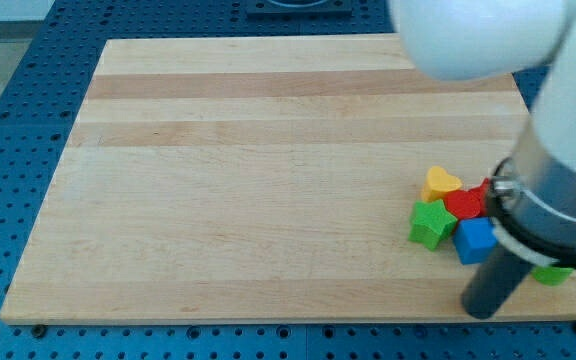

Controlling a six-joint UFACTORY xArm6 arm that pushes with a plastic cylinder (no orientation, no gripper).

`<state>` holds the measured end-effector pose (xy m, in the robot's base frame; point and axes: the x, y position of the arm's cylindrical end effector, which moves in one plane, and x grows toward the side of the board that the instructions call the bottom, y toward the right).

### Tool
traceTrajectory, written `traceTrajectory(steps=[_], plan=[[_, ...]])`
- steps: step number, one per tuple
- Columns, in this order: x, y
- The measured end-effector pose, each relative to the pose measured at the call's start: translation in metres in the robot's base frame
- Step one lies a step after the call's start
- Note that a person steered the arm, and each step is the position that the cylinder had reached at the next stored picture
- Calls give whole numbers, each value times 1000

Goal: Move the green circle and green star up

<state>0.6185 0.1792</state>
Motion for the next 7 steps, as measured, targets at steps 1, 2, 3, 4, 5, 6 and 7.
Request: traceTrajectory(steps=[1,2,3,4,5,6,7], plan=[[0,43],[-1,103],[-3,142],[-18,149],[-25,148],[-29,141],[-28,127]])
